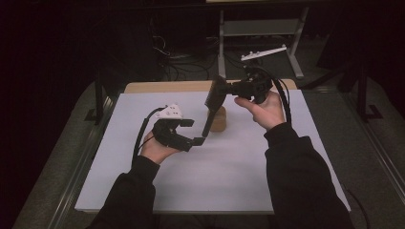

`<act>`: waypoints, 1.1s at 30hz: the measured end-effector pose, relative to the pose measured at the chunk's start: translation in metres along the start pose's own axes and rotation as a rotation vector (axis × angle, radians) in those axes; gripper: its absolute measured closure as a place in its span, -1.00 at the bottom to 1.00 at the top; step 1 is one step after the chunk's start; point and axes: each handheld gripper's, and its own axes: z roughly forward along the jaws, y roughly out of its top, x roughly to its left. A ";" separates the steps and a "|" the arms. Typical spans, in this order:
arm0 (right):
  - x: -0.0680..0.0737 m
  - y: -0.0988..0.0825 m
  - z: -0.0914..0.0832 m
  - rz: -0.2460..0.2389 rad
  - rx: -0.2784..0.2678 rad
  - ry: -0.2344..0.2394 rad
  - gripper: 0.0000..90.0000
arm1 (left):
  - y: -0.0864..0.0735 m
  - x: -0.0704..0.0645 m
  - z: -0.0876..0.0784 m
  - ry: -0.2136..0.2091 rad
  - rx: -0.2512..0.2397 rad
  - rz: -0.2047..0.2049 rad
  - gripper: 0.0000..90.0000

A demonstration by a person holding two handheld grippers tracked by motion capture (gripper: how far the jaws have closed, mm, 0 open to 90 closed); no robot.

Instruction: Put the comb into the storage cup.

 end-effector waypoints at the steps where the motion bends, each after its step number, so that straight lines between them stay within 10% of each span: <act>1: 0.000 0.000 0.000 -0.002 0.001 -0.004 0.84 | -0.002 0.001 -0.001 0.002 -0.001 -0.003 -0.63; 33: -0.010 0.029 0.000 -0.037 -0.051 -0.026 0.84 | -0.050 0.031 -0.052 0.075 -0.067 -0.051 -1.00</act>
